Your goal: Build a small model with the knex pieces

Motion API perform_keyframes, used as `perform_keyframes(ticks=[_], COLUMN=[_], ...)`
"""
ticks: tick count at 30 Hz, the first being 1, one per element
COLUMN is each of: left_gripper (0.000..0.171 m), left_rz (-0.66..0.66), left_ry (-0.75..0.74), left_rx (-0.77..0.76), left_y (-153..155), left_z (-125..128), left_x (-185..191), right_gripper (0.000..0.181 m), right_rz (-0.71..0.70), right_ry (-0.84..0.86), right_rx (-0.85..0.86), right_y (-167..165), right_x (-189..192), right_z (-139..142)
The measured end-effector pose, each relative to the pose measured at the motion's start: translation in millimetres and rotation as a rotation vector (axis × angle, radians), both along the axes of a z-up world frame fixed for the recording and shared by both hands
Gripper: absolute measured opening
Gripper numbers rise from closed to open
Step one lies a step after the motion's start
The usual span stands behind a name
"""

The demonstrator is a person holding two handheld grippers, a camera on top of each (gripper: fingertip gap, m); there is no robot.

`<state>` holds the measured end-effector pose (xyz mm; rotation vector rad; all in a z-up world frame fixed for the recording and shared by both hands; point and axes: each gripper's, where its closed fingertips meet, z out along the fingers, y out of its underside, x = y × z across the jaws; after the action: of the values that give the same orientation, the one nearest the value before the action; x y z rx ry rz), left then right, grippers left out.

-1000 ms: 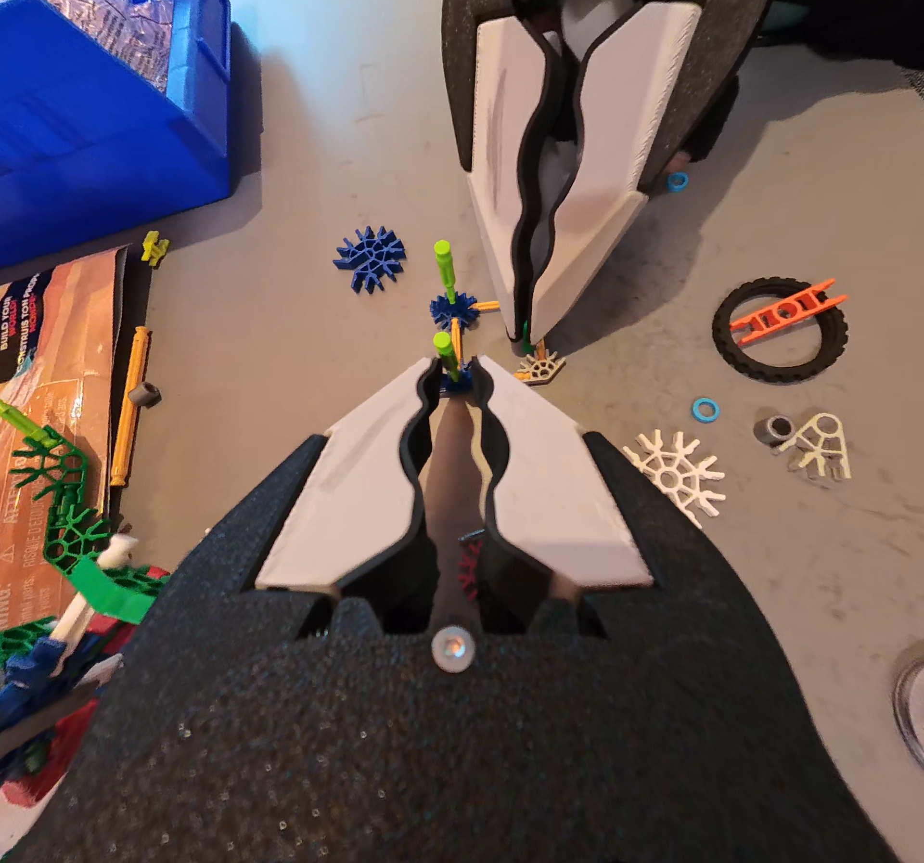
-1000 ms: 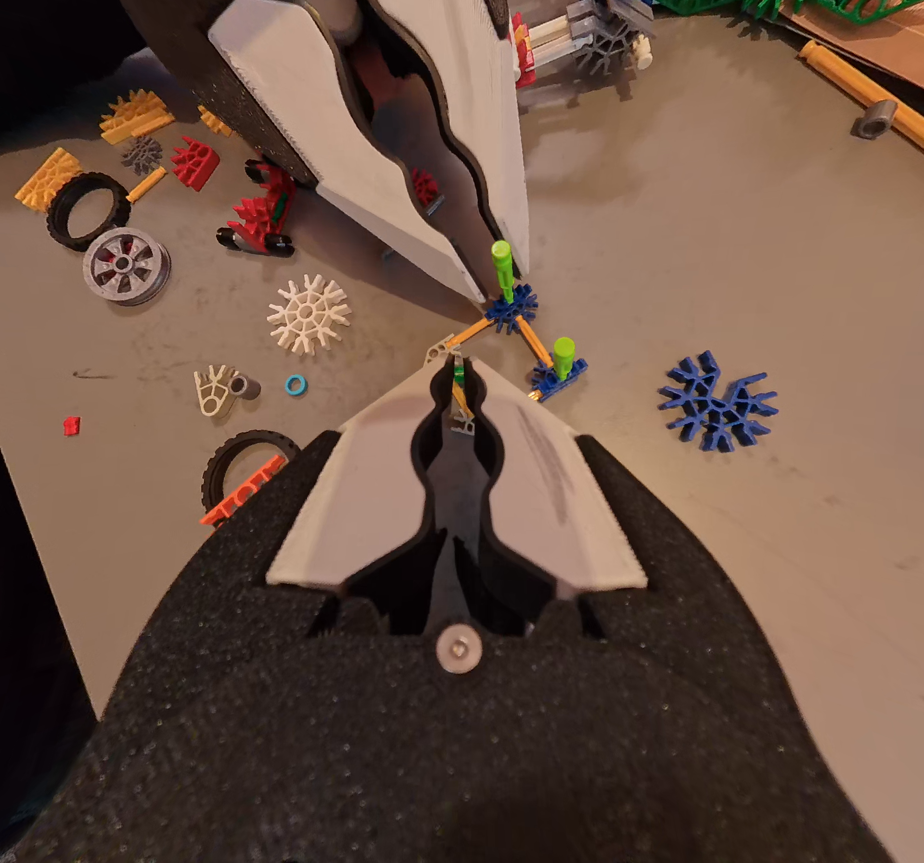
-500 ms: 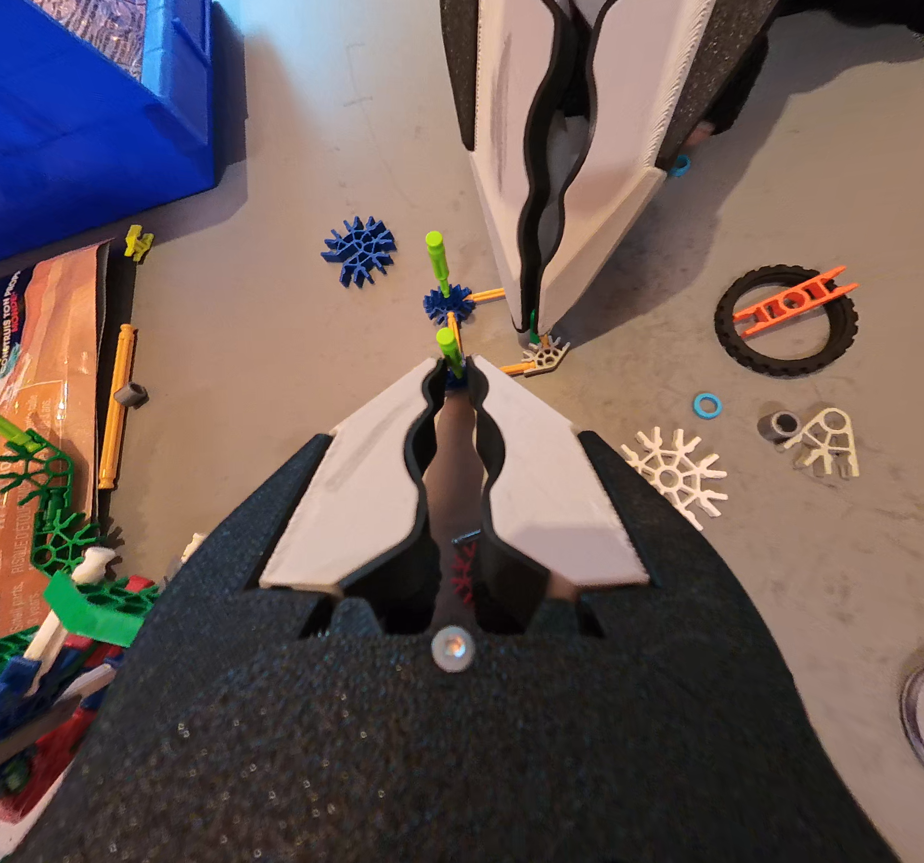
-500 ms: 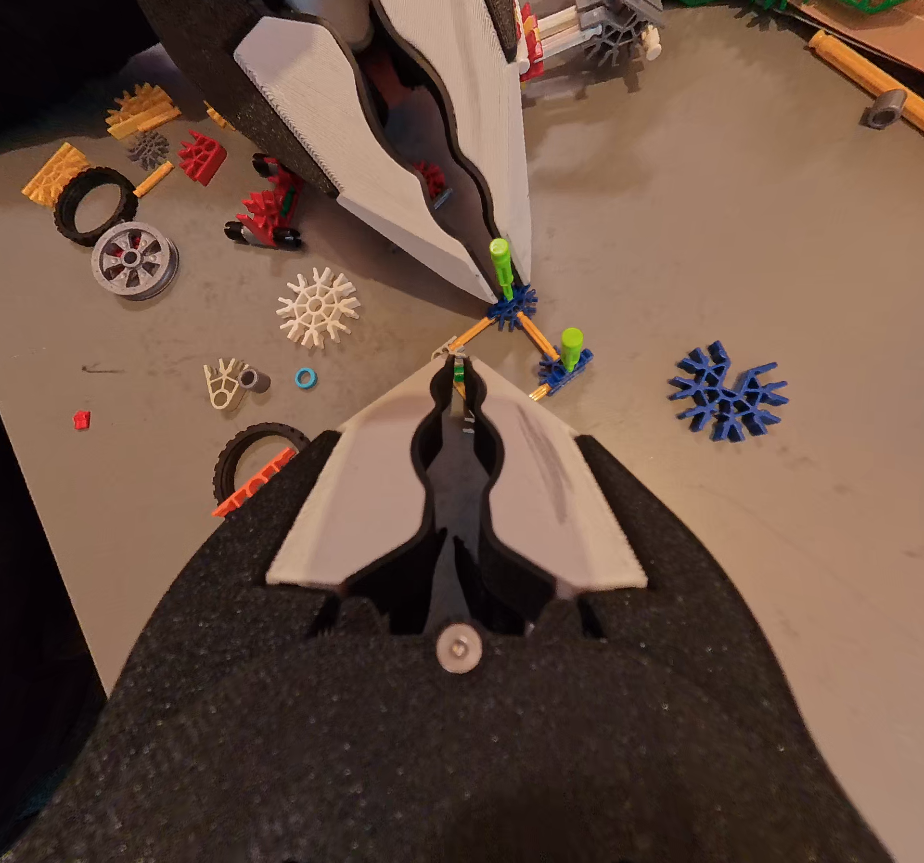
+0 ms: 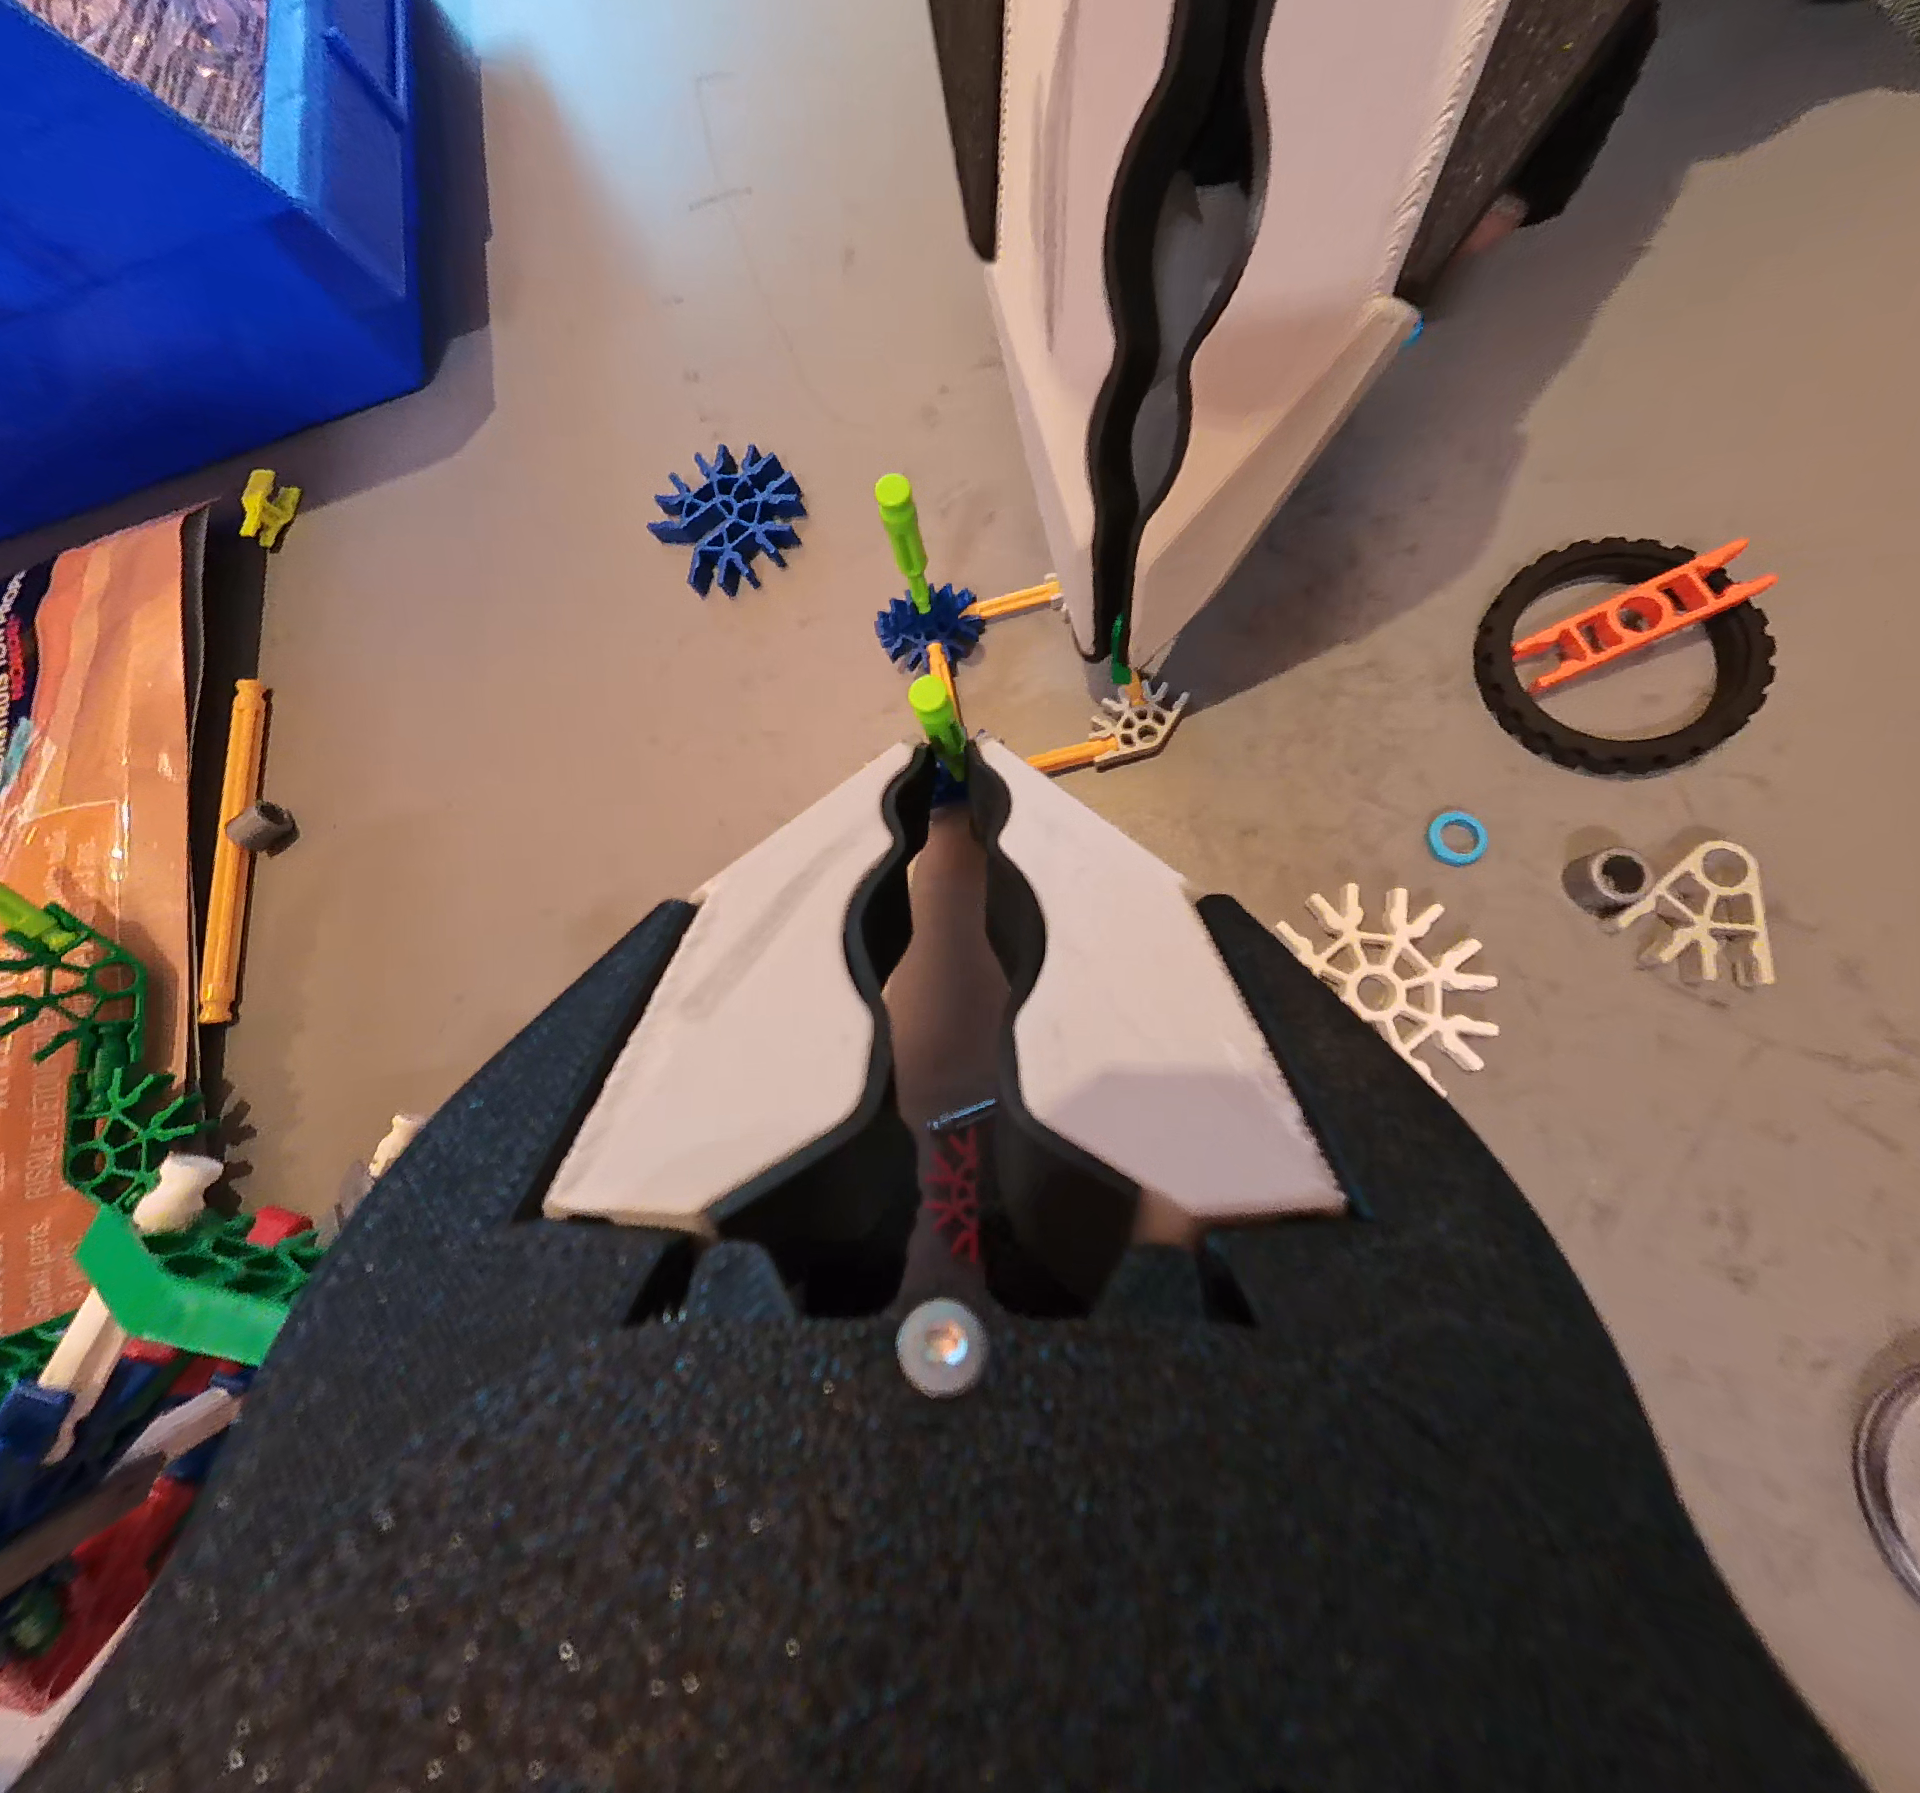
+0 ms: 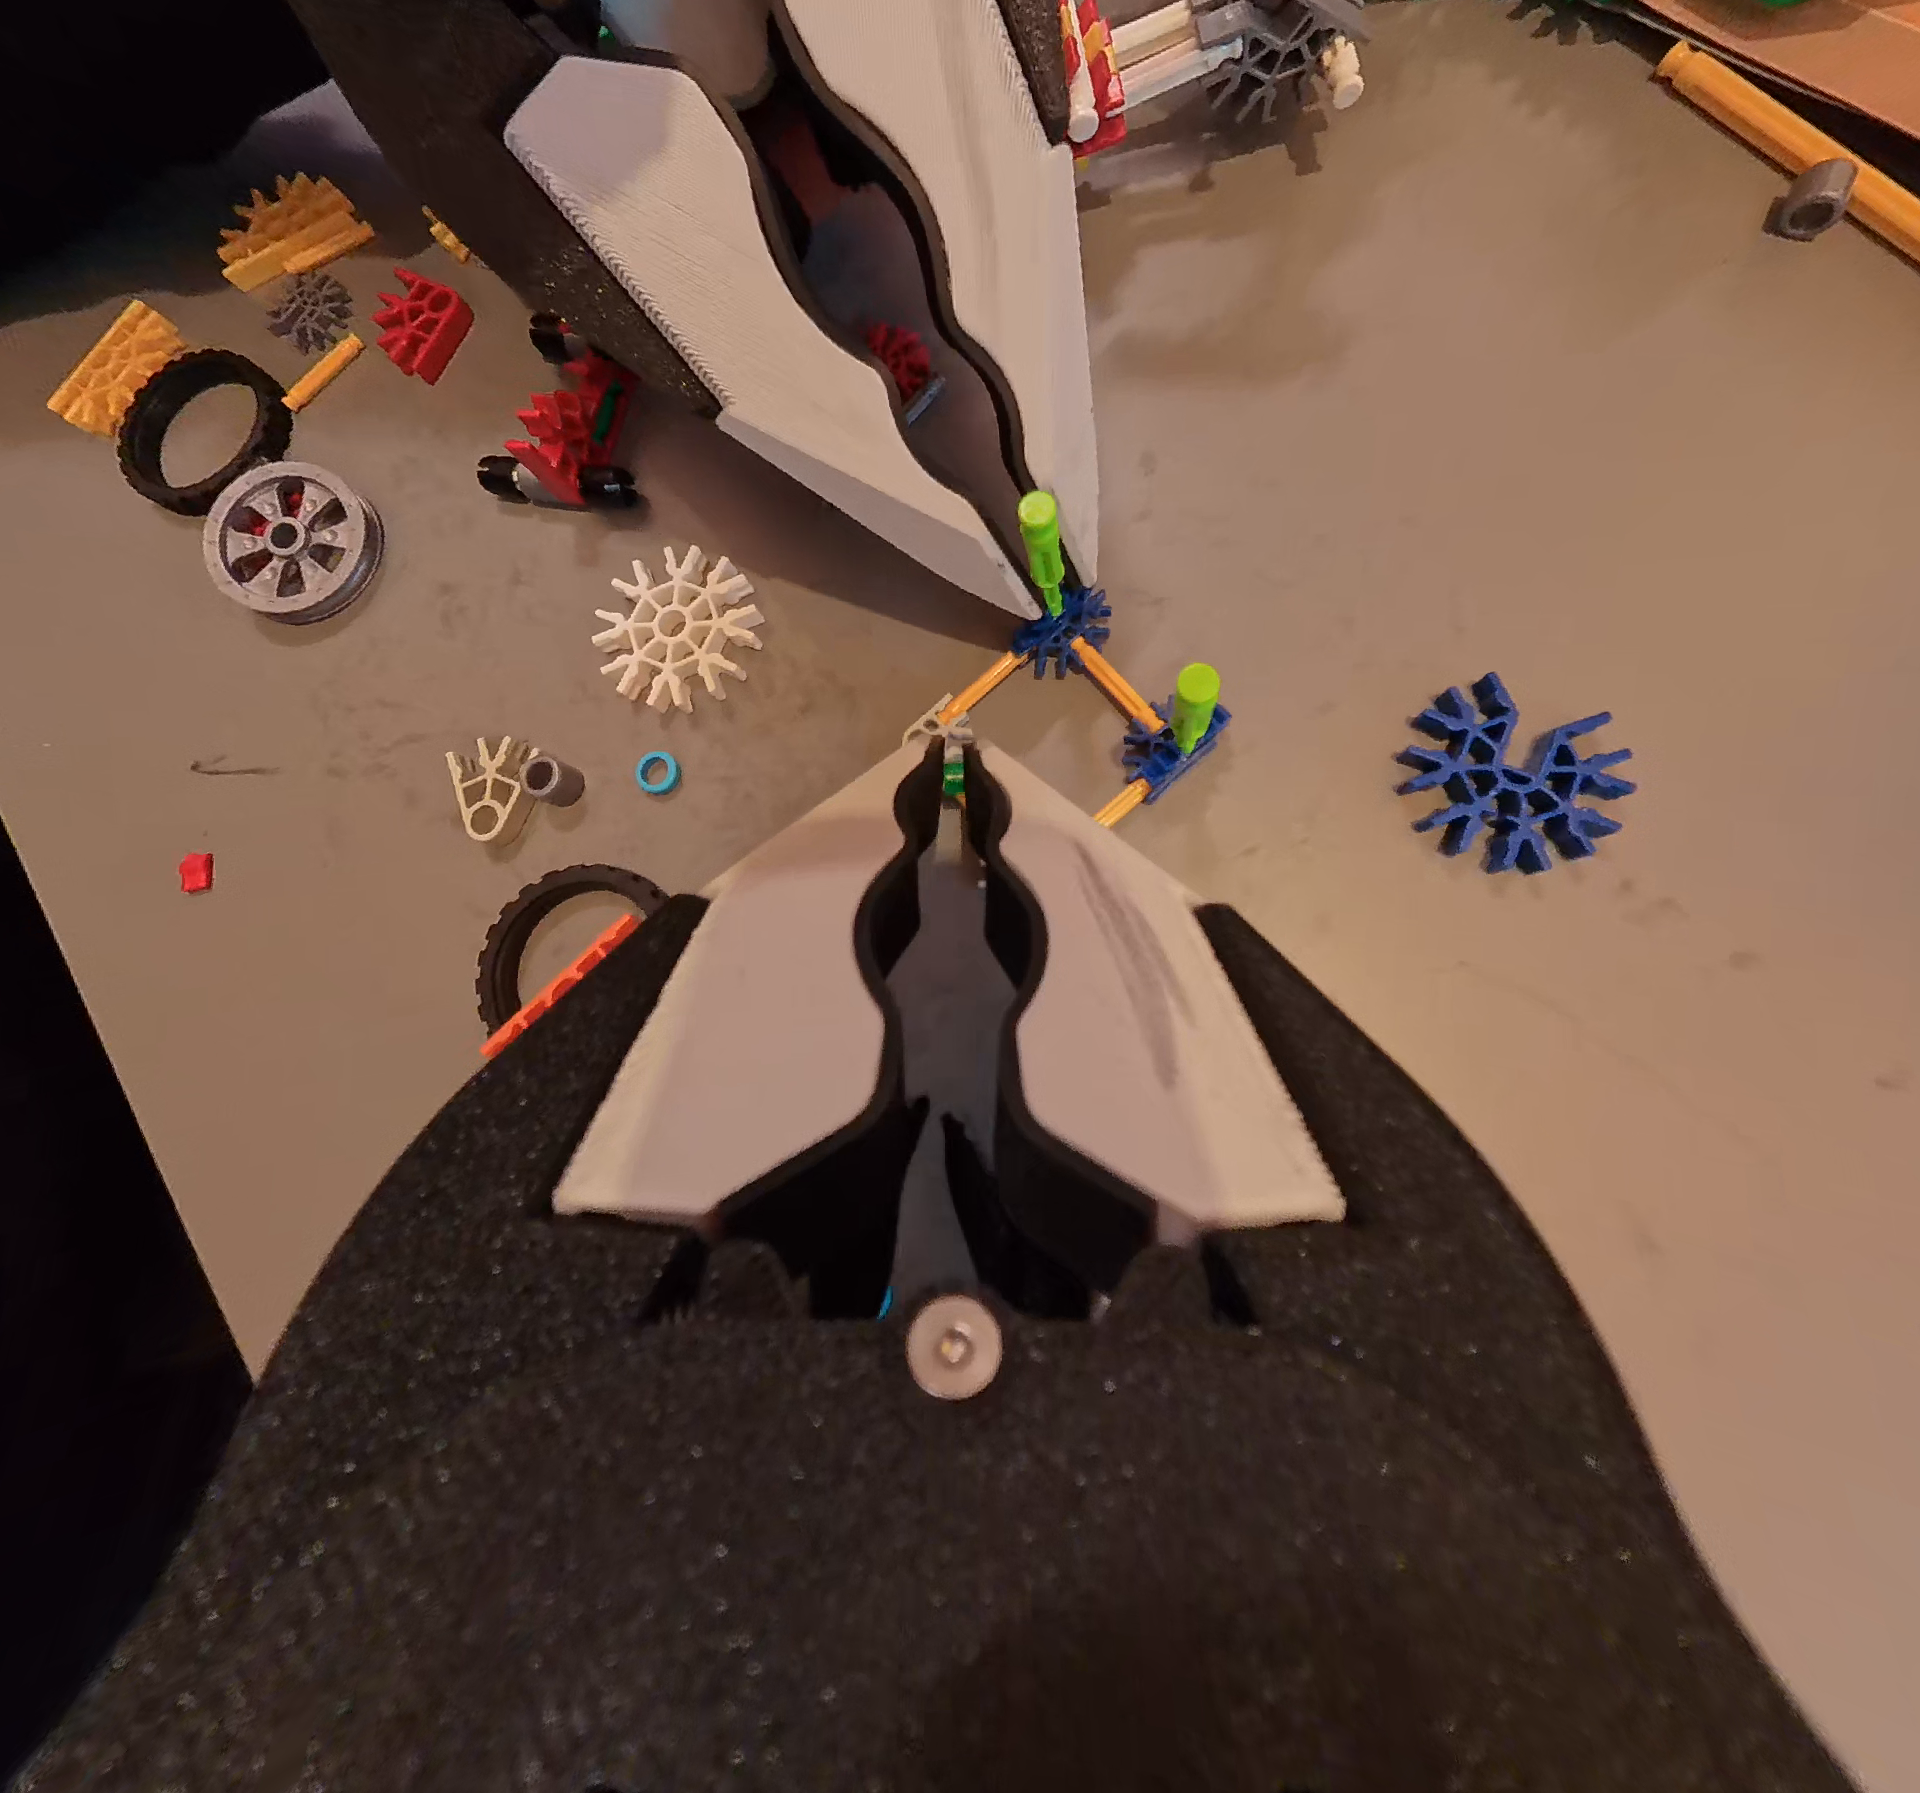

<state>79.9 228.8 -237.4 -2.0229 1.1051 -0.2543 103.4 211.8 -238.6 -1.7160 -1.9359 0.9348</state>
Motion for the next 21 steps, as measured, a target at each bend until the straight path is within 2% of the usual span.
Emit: perform_keyframes(ticks=[21], left_gripper=[0.003], left_rz=[-0.028], left_ry=[0.055], left_rx=[-0.064], left_y=[-12.5], left_z=[-2.0], left_x=[1.8], right_gripper=[0.003], right_rz=[-0.065], right_ry=[-0.032], right_rx=[0.016], right_y=[3.0], right_x=[3.3], right_z=[-5.2])
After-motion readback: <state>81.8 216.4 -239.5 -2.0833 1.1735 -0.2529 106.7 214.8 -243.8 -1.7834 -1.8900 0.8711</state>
